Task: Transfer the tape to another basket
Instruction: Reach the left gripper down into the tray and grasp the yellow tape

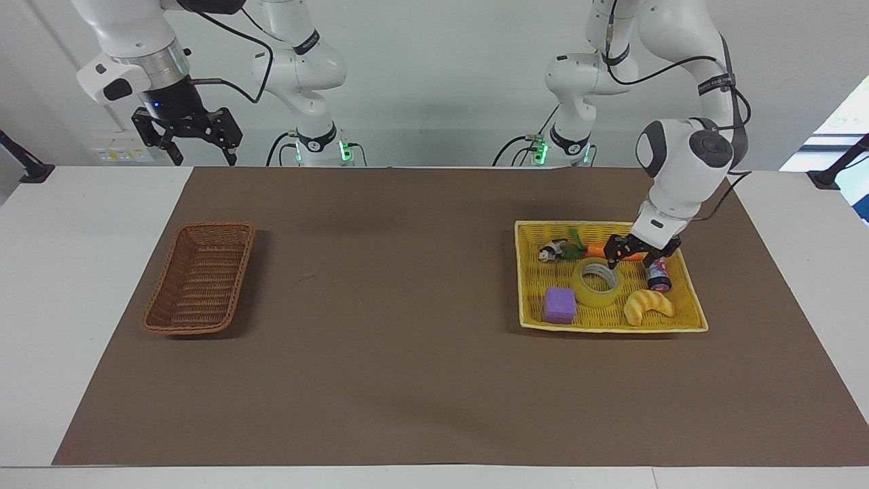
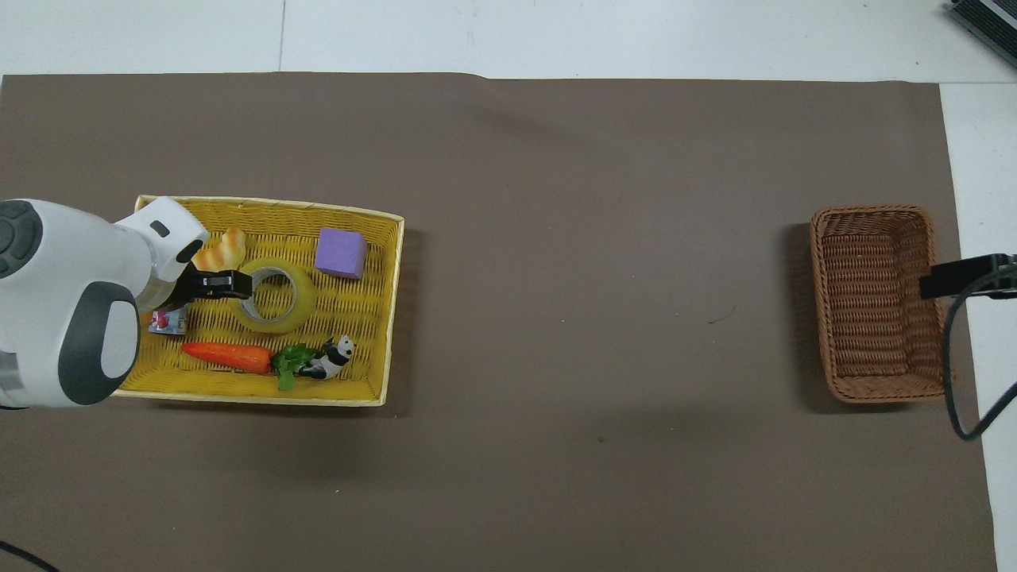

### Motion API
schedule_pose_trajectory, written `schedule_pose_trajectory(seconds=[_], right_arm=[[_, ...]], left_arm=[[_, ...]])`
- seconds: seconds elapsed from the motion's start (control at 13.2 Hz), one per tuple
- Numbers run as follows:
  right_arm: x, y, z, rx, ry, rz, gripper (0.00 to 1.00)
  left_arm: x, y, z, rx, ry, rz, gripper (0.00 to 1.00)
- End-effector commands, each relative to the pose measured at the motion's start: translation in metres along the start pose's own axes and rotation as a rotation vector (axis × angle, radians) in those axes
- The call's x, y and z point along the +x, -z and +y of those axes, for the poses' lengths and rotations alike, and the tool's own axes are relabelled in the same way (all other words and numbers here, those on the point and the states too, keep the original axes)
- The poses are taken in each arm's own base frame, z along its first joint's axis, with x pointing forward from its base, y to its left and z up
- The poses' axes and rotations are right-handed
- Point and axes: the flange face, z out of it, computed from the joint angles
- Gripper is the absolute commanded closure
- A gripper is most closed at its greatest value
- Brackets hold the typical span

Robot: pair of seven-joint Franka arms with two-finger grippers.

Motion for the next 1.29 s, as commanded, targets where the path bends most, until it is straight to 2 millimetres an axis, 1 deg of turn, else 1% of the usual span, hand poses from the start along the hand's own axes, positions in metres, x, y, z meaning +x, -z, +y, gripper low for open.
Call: schedule_pose_trajectory(seconds=[0.0,0.08,0.15,0.23,0.3,0.38,0.45,0.61,0.91,0.98,1.06,1.14,1.21], right_arm=[[-0.002,-0.005,0.000,0.009,0.030,0.007,0.00],[-0.002,-0.005,-0.002,0.009,0.033,0.007,0.00],[-0.003,-0.006,-0.003,0.011,0.035,0.001,0.00],[-0.004,-0.005,-0.003,0.011,0.038,-0.004,0.00],[-0.005,-0.006,-0.003,0.011,0.045,-0.008,0.00],[-0.004,-0.007,-0.003,0.011,0.052,-0.008,0.00],[-0.004,-0.006,-0.003,0.011,0.055,-0.007,0.00],[-0.004,-0.006,-0.002,0.011,0.053,-0.005,0.00],[-0.004,-0.006,-0.003,0.011,0.055,-0.005,0.00],[-0.004,-0.006,-0.003,0.011,0.055,-0.004,0.00],[-0.004,-0.006,-0.003,0.011,0.053,-0.005,0.00],[-0.004,-0.006,-0.003,0.011,0.052,-0.007,0.00],[-0.004,-0.006,-0.006,0.037,0.047,-0.005,0.00]], left_arm=[[-0.002,-0.007,-0.007,-0.006,0.022,0.017,0.38],[-0.002,-0.017,-0.007,-0.005,0.021,0.003,0.42],[-0.001,-0.021,-0.004,-0.006,0.018,0.009,0.43],[-0.002,-0.030,-0.002,-0.005,0.014,0.001,0.43],[-0.002,-0.032,-0.001,-0.005,0.014,-0.002,0.45],[-0.002,-0.033,-0.001,-0.005,0.012,0.001,0.45],[-0.003,-0.033,-0.001,-0.005,0.014,0.004,0.51],[-0.003,-0.034,0.000,-0.005,0.012,0.001,1.00],[0.001,-0.029,0.000,-0.005,0.012,-0.002,1.00],[0.005,-0.021,0.002,-0.006,0.012,0.010,1.00],[0.007,-0.008,-0.001,-0.006,0.012,-0.003,1.00],[0.014,0.017,-0.005,-0.006,0.012,-0.015,1.00],[0.021,0.047,-0.004,-0.006,0.017,-0.037,1.00]])
